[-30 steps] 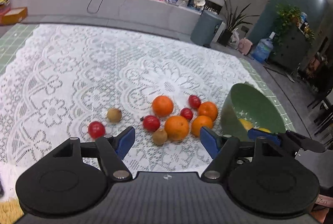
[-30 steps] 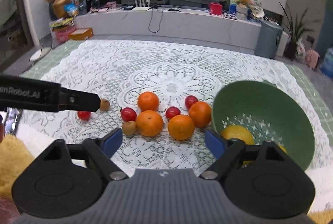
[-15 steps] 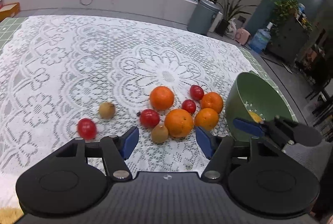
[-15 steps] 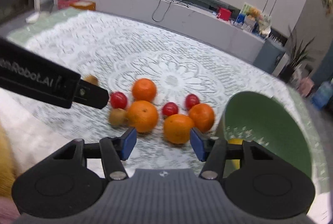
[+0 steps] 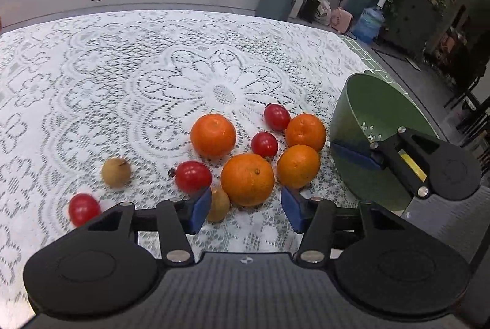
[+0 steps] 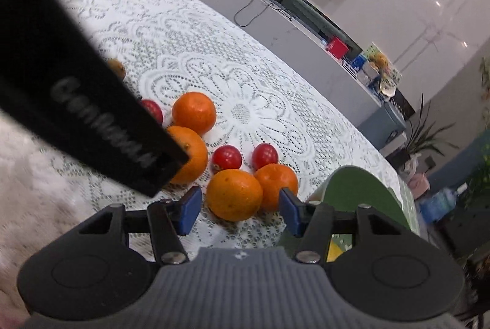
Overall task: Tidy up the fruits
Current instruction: 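Move both tools back over the oranges beside the colander, then grasp an orange with the left tool while the right tool grasps another orange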
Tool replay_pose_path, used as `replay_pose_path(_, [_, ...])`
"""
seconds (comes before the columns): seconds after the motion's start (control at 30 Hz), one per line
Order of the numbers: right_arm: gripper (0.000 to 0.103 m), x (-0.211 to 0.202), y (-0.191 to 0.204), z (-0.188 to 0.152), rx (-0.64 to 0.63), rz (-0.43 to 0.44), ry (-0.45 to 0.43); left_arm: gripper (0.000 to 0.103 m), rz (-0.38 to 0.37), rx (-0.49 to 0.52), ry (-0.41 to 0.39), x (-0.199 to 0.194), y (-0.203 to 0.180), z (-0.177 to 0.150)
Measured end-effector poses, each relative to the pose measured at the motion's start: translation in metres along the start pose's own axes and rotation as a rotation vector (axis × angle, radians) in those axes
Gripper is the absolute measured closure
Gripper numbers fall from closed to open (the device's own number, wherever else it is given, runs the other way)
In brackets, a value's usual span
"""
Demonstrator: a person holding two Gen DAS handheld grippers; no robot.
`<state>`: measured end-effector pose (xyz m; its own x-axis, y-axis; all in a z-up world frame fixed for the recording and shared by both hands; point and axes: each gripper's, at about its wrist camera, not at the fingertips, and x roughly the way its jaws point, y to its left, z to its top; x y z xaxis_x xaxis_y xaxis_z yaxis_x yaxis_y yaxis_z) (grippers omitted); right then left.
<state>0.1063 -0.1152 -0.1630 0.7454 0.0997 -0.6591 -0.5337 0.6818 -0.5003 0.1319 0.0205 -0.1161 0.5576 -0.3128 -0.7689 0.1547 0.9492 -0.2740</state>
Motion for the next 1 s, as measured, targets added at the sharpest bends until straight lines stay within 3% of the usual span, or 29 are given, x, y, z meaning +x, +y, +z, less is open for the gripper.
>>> replay_pose_path(0.3, [0.053,0.013,0.006,-0.004,-0.098,-0.01,-0.005,0.042,0.014,0.075,0.036,0.02,-0.008,0.008])
replay_pose_path(0.63, [0.057,0.016,0.003,-0.006,-0.099,-0.006,0.007,0.045,0.068,0.121,0.071,0.034,-0.016,0.012])
replay_pose_path(1.0, [0.06,0.01,0.002,-0.004,-0.096,-0.013,-0.002,0.051,0.076,0.086,0.058,0.033,-0.017,0.012])
